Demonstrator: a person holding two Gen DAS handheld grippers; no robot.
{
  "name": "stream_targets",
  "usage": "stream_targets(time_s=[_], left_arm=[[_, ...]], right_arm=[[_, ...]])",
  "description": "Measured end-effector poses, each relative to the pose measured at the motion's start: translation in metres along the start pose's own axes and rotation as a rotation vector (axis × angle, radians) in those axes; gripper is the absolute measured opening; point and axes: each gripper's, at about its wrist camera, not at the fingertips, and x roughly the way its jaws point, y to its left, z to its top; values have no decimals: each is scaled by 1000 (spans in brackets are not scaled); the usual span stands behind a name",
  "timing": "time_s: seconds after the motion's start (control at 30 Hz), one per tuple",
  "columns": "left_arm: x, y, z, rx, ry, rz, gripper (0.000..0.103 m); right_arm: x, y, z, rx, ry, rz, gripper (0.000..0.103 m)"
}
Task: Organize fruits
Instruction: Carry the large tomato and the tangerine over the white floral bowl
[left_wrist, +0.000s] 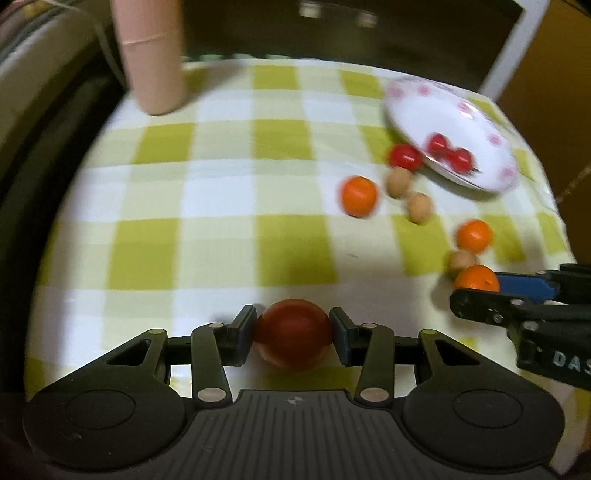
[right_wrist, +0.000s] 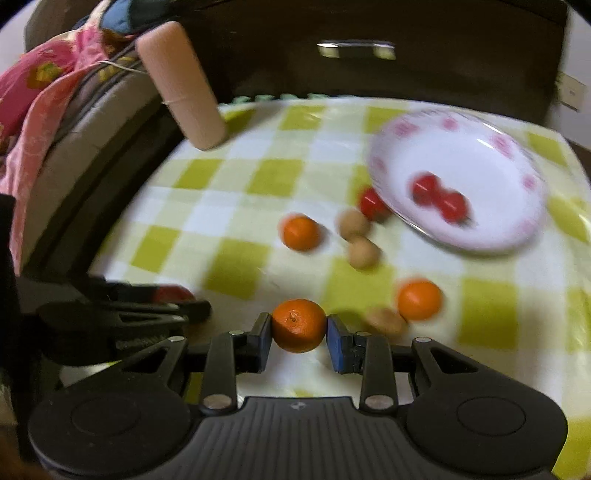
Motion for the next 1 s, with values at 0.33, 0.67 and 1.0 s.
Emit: stream_targets(time_s=[0.33,0.67,1.0], left_arm=[[5,-28,-14,133,-34,31,54],[5,-32,-16,161,-33,28,66],[1,-26,-18,127,-18,34,51]], right_arm=[[-3,-15,-26,-32,-3,-102,31],[8,-22,-36,-41,23,-102,31],[6,-22,-40,-39,12,-103,31]])
